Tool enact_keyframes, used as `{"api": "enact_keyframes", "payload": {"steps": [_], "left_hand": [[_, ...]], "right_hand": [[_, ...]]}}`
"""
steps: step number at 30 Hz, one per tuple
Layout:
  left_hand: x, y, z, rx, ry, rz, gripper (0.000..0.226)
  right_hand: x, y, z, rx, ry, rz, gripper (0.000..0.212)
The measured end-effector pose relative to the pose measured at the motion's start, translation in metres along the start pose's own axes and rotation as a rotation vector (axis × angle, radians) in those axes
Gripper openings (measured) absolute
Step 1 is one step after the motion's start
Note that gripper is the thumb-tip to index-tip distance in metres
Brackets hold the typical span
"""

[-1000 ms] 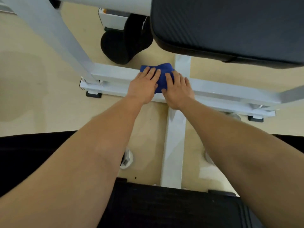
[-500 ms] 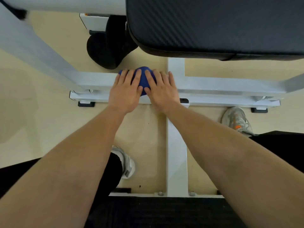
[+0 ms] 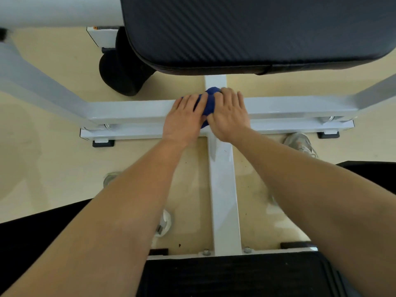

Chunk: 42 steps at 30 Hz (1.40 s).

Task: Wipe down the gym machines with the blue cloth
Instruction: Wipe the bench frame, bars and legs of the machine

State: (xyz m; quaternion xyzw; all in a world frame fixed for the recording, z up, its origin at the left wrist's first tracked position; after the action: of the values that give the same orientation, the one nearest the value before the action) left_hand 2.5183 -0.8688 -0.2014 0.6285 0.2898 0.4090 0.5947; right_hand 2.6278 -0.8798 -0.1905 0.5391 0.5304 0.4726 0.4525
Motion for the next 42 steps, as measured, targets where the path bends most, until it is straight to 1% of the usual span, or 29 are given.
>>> {"api": "enact_keyframes", "payload": {"steps": [3, 5, 7, 9, 12, 16, 19, 21, 23, 27, 31, 34, 40, 42], "left_hand": [[-0.013, 0.005, -0.034, 0.063, 0.049, 0.001, 0.059], [-0.015, 0.009, -0.042, 0.103, 0.037, -0.034, 0.058], [-0.012, 0.009, -0.034, 0.107, 0.044, -0.075, 0.058], [-0.009, 0.006, -0.011, 0.082, 0.079, -0.114, 0.059], [0.003, -0.004, 0.037, 0.029, 0.097, -0.134, 0.059], [0.042, -0.015, 0.107, -0.042, -0.007, -0.141, 0.057], [0.057, -0.02, 0.141, -0.098, -0.038, -0.158, 0.057], [0.056, -0.021, 0.142, -0.114, -0.025, -0.141, 0.059], [0.05, -0.018, 0.129, -0.116, -0.004, -0.121, 0.059], [0.029, -0.01, 0.091, -0.075, 0.071, -0.102, 0.059], [0.023, -0.01, 0.086, -0.009, 0.123, -0.136, 0.07], [0.031, -0.013, 0.108, 0.036, 0.102, -0.157, 0.077], [0.063, -0.024, 0.178, 0.019, -0.001, -0.158, 0.075], [0.074, -0.029, 0.2, 0.005, -0.039, -0.165, 0.071]], "right_hand": [[0.002, -0.008, -0.035, 0.03, 0.088, -0.011, 0.062], [-0.003, -0.013, -0.036, -0.006, 0.135, -0.006, 0.066], [-0.005, -0.013, -0.022, -0.023, 0.174, 0.002, 0.066], [-0.008, -0.014, 0.0, -0.027, 0.183, -0.006, 0.065], [-0.02, -0.012, 0.047, -0.029, 0.133, -0.005, 0.065], [-0.039, -0.003, 0.128, -0.1, 0.036, 0.001, 0.064], [-0.05, 0.001, 0.163, -0.131, -0.044, -0.038, 0.065], [-0.05, 0.0, 0.16, -0.12, -0.081, -0.046, 0.066], [-0.046, -0.002, 0.142, -0.088, -0.098, -0.06, 0.068], [-0.044, -0.009, 0.097, -0.042, -0.047, -0.081, 0.07], [-0.045, -0.01, 0.092, -0.022, 0.005, -0.075, 0.069], [-0.049, -0.008, 0.118, -0.035, 0.024, -0.052, 0.067], [-0.067, -0.001, 0.201, -0.075, -0.024, -0.02, 0.068], [-0.074, 0.002, 0.228, -0.093, -0.043, -0.019, 0.068]]}}
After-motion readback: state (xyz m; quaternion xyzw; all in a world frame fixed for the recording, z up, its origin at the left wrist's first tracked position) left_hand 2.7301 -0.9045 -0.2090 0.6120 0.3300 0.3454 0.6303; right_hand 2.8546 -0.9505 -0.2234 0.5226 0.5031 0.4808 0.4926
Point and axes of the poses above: each hand's wrist, its own x-axis towards the middle knuckle, its own y-axis out of the back of the hand, z = x × y, the point moved 8 cm from there along x, towards the middle knuckle, and after that the axes turned 10 degrees about z, right-handed, at the moved point
